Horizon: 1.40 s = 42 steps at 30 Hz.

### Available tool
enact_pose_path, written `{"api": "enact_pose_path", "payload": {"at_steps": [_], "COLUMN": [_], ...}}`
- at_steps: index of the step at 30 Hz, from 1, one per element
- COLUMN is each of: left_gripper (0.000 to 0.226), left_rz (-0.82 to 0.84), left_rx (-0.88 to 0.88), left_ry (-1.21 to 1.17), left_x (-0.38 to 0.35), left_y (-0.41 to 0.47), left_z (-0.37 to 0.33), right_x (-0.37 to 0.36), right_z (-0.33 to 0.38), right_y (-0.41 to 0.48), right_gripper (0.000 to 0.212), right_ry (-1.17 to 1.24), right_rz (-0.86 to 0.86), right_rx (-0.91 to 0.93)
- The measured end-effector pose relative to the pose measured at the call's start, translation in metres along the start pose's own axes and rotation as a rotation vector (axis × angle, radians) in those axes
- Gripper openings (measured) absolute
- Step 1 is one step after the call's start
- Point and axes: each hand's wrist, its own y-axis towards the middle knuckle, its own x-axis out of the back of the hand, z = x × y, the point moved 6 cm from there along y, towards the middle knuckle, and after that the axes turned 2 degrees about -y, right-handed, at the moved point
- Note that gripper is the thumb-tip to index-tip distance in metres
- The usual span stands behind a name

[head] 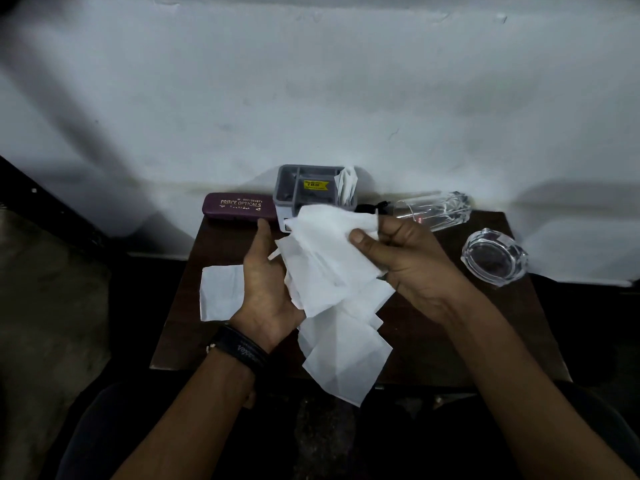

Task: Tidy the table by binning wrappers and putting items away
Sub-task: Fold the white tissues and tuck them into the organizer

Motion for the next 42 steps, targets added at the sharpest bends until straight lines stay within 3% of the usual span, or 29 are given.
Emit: {"api": "enact_pose_path", "payload": {"at_steps": [6,10,13,18,20,22,24,27,31,35,38,42], "left_gripper": [0.099,0.048,0.042,0.036,0.037,0.037,0.038,0.044,0.048,0.042,0.042,0.048], "left_rz": [-0.057,-0.136,-0.198,-0.203,-0.158,-0.113,-0.089,-0.053,-0.212,-0.274,-0.235,-0.215], "left_rx": [-0.063,-0.095,-0.143,-0.137,-0.115,-0.079,-0.060,-0.060,-0.192,-0.222,-0.239,-0.300], "left_ry": [0.102,0.339,0.473,0.480,0.520,0.564,0.605,0.706,0.919,0.983,0.998,0.931], "left_x": [0.007,0.007,0.017,0.019,0.018,0.017,0.016,0.014,0.019,0.021,0.015,0.010], "left_y": [0.003,0.003,0.006,0.004,0.004,0.004,0.004,0.006,0.005,0.006,0.004,0.001], "left_z": [-0.003,-0.001,-0.001,-0.004,-0.003,-0.001,0.001,0.001,-0.011,-0.018,-0.018,-0.022], "right_x": [-0.008,-0.006,-0.004,0.009,0.011,0.008,0.007,0.013,0.027,0.026,0.028,0.028], "right_z": [-0.016,-0.020,-0.019,-0.009,-0.015,-0.024,-0.027,-0.029,-0.029,-0.024,-0.022,-0.018], "right_y": [0.007,0.008,0.007,0.003,0.005,0.002,-0.001,0.002,0.004,0.001,0.000,0.000], "right_gripper": [0.018,0.015,0.023,0.038,0.054,0.042,0.034,0.033,0.026,0.030,0.023,0.033], "right_ry": [-0.353,-0.454,-0.462,-0.595,-0.532,-0.323,-0.204,-0.184,-0.136,-0.149,-0.117,-0.112], "right_rz": [-0.126,-0.166,-0.184,-0.249,-0.112,0.075,0.132,0.058,-0.113,-0.075,-0.119,-0.139], "right_rx": [0.042,0.042,0.066,0.018,-0.130,-0.248,-0.286,-0.282,-0.258,-0.246,-0.225,-0.202]}}
